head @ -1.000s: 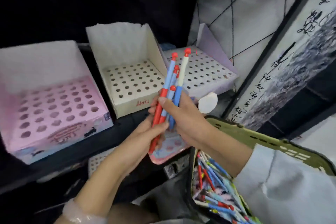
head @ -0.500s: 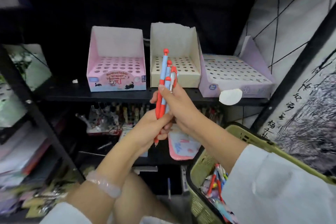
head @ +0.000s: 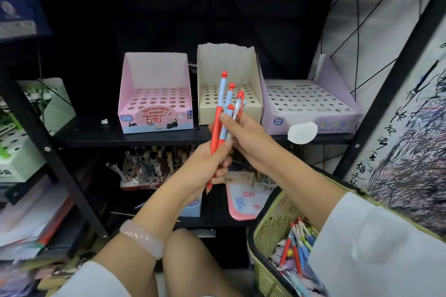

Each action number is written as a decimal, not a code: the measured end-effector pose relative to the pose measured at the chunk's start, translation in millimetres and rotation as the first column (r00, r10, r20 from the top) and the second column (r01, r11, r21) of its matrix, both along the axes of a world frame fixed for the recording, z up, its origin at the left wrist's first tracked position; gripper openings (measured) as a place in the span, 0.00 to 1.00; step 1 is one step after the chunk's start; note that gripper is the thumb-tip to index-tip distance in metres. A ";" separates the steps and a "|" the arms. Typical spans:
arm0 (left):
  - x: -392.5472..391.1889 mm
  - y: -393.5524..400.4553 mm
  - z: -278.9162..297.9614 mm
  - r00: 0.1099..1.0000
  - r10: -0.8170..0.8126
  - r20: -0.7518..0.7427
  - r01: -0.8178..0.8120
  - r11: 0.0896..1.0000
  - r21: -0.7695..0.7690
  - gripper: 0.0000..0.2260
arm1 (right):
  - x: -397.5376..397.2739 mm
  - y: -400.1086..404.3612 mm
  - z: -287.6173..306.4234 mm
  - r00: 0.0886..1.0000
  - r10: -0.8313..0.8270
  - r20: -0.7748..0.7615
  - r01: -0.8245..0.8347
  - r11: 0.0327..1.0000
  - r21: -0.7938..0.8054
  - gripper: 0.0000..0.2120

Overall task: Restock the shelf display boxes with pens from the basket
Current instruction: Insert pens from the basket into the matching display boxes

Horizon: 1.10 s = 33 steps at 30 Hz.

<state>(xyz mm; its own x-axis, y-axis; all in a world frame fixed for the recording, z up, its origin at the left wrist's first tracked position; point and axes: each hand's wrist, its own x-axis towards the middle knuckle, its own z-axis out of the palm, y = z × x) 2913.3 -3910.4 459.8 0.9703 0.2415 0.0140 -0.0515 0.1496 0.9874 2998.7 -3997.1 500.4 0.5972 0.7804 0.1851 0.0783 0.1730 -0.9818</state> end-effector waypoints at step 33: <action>-30.5 165.2 17.8 0.807 0.578 0.124 -0.583 0.812 0.008 0.15 | 49.9 228.1 82.5 0.826 -0.294 0.481 0.294 0.953 0.078 0.10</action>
